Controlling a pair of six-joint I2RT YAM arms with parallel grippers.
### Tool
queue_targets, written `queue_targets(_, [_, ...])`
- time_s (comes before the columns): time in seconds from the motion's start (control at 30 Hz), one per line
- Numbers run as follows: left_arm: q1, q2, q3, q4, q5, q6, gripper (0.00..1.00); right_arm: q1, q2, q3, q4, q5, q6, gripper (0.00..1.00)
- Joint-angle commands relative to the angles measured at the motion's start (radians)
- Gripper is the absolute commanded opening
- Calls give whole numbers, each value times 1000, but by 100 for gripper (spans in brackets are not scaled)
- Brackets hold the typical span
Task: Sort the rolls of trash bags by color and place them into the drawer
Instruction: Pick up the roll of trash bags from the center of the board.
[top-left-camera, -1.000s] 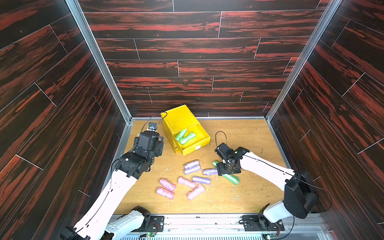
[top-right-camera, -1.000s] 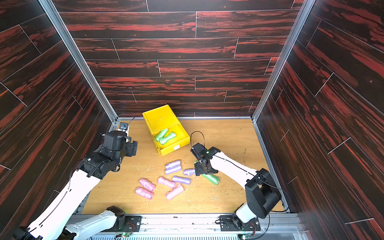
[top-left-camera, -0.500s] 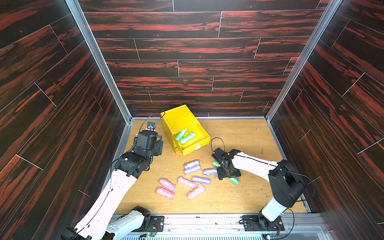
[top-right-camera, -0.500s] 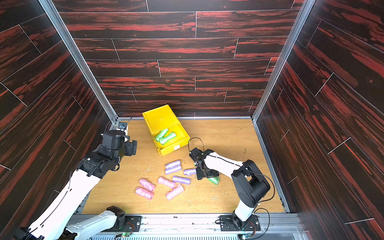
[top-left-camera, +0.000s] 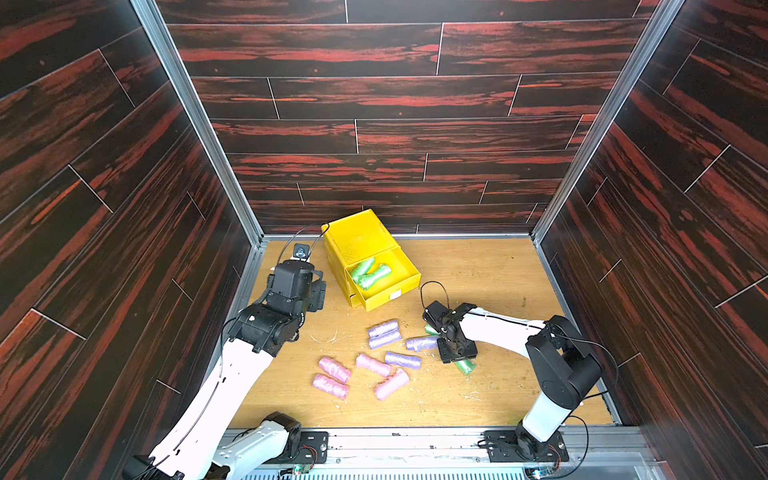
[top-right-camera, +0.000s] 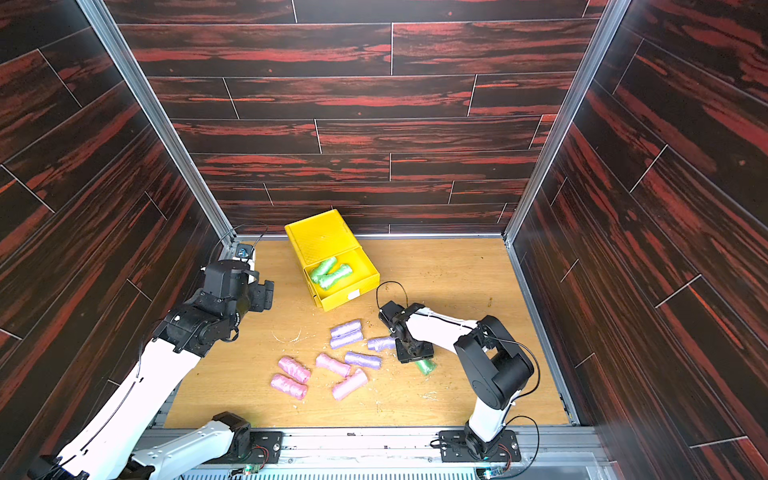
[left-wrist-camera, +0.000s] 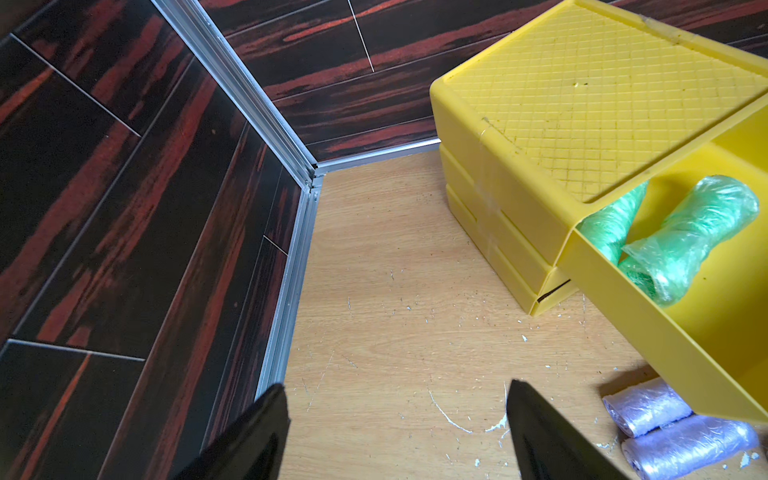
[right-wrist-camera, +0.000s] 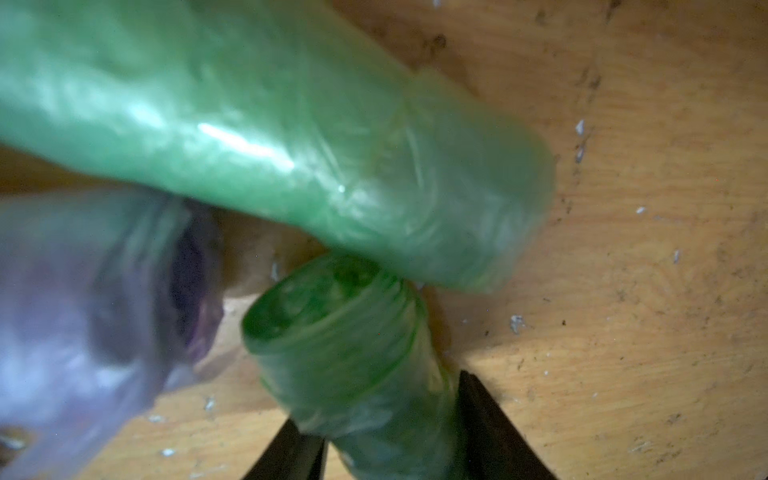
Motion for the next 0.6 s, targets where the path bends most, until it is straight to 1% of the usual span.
queue_targets(0.0, [9, -8, -14, 10, 9, -8, 86, 1, -27, 6, -24, 1, 14, 53])
queue_targets(0.1, [12, -8, -15, 10, 12, -10, 86, 1, -16, 17, -21, 6, 17, 52])
queue_targets(0.13, [11, -8, -15, 11, 13, -10, 86, 0, -8, 18, -21, 6, 20, 50])
queue_targets(0.23, [12, -7, -15, 10, 13, -11, 86, 1, -6, 18, -22, 3, 33, 40])
queue_targets(0.33, [13, -6, -15, 10, 16, -11, 86, 1, -37, 12, -29, 3, 44, 30])
queue_targets(0.47, [16, -7, -16, 10, 20, -13, 86, 1, -96, 16, -71, 0, 61, 27])
queue_targets(0.57, [17, -7, -15, 14, 21, -12, 86, 1, -177, 23, -112, -21, 77, 25])
